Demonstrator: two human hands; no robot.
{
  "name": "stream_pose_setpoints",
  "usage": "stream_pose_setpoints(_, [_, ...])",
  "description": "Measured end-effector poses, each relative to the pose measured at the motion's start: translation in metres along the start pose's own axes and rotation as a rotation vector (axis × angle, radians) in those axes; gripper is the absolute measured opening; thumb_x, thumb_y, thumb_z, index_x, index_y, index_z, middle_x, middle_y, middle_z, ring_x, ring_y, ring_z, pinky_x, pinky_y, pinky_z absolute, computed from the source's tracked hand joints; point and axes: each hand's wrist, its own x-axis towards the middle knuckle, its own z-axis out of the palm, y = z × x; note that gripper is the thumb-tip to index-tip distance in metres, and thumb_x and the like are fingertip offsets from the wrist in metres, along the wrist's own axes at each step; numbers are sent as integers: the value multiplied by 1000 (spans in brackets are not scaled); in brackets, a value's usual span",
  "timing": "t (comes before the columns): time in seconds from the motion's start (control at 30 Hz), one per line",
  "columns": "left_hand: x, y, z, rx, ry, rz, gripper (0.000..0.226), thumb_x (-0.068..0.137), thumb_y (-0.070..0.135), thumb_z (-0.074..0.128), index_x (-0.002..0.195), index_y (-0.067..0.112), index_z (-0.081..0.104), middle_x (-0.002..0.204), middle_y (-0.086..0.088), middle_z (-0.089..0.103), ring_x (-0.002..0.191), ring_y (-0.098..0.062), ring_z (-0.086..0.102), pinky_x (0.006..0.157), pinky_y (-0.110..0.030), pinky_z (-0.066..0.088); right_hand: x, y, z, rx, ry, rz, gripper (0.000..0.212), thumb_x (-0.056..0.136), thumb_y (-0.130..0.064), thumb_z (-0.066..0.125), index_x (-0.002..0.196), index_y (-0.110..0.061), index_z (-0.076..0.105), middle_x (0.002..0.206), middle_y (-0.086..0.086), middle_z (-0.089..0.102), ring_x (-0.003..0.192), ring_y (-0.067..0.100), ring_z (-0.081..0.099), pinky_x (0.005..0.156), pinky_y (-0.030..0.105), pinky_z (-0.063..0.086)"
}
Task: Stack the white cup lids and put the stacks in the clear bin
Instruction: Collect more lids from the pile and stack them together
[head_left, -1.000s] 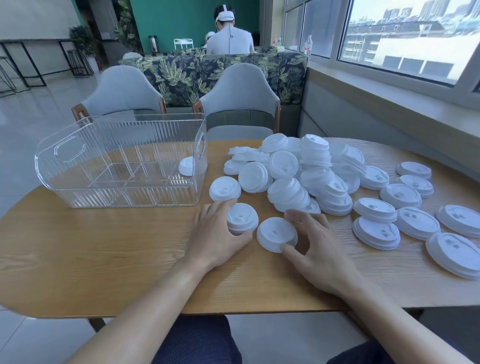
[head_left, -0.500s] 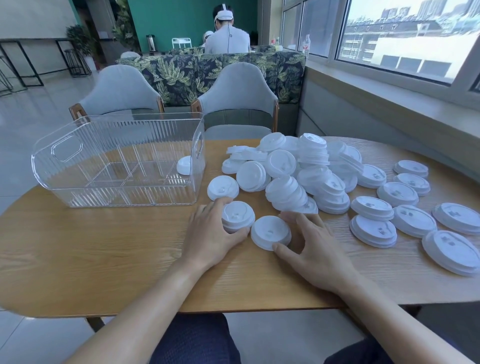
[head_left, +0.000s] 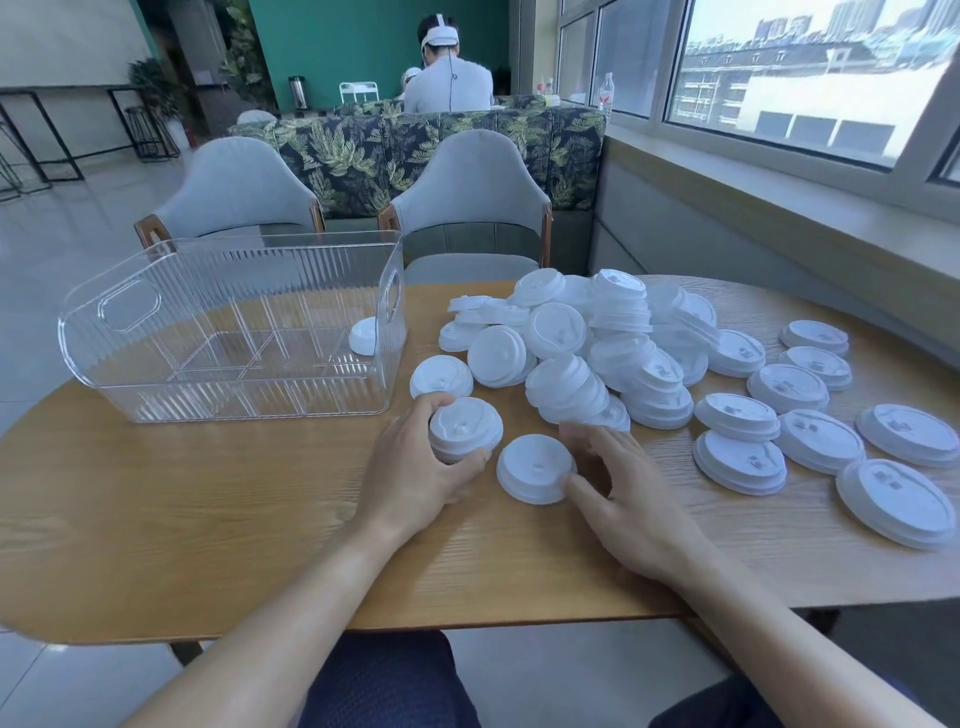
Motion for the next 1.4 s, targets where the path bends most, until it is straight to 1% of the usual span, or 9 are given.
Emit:
stream_pose_setpoints(0.1, [0, 5, -1, -86, -29, 19, 70, 66, 65, 78, 127, 43, 53, 120, 20, 64, 112, -6, 60, 98, -39, 51, 0, 3, -2, 189, 122, 70, 26, 98, -22, 56, 122, -32, 63, 117, -20, 65, 108, 0, 60, 95, 24, 47])
stream_pose_setpoints(0.2, [-4, 16, 1, -171, -95, 55, 71, 66, 61, 81, 128, 40, 55, 123, 19, 64, 111, -1, 62, 99, -35, 53, 1, 3, -5, 344, 200, 142, 24, 99, -16, 52, 108, -31, 67, 106, -14, 72, 99, 2, 64, 86, 20, 45])
stream_pose_setpoints(0.47, [-13, 36, 21, -141, -215, 139, 72, 68, 52, 82, 133, 42, 53, 126, 18, 62, 119, -1, 57, 104, -33, 48, 2, 3, -6, 369, 219, 155, 21, 98, -14, 55, 99, -29, 69, 98, -15, 72, 89, 4, 64, 76, 13, 43])
stream_pose_setpoints(0.67, [-15, 36, 21, -36, -215, 189, 67, 72, 43, 85, 131, 43, 53, 122, 36, 50, 117, -3, 53, 104, -30, 44, 1, 1, -3, 254, 146, 98, 23, 98, -31, 61, 120, -30, 66, 115, -18, 63, 103, -1, 61, 84, 7, 42])
stream_pose_setpoints(0.73, [-15, 36, 22, -5, -210, 196, 67, 72, 41, 85, 131, 42, 53, 122, 41, 46, 116, -3, 51, 104, -30, 43, 0, 1, -2, 215, 115, 81, 30, 98, -37, 60, 127, -31, 63, 121, -22, 59, 110, -2, 59, 93, 13, 44])
stream_pose_setpoints(0.87, [-14, 36, 23, 28, -223, 189, 69, 72, 43, 85, 133, 43, 52, 113, 40, 50, 115, -1, 49, 104, -30, 42, -1, -1, -2, 133, 80, 44, 40, 96, -46, 58, 133, -32, 61, 126, -27, 55, 121, 0, 53, 105, 27, 43])
stream_pose_setpoints(1.13, [-15, 39, 22, 105, -271, 190, 75, 75, 50, 81, 142, 38, 49, 111, 39, 42, 120, -5, 46, 109, -33, 39, 0, 0, 0, 34, 83, 19, 43, 97, -45, 57, 137, -32, 59, 130, -22, 58, 125, 0, 47, 107, 25, 40])
stream_pose_setpoints(1.27, [-15, 40, 22, 130, -274, 186, 79, 76, 50, 81, 145, 34, 47, 111, 39, 38, 121, -6, 45, 109, -30, 38, 2, 3, 2, -15, 80, 5, 44, 98, -46, 55, 138, -29, 60, 138, -20, 56, 132, -2, 41, 107, 17, 33])
stream_pose_setpoints(1.4, [-14, 39, 22, 126, -268, 147, 84, 73, 55, 81, 147, 36, 45, 130, 17, 48, 127, -9, 43, 110, -30, 37, 3, 6, 3, -30, 63, 1, 46, 98, -47, 55, 140, -28, 60, 141, -20, 54, 134, -2, 38, 100, 1, 24])
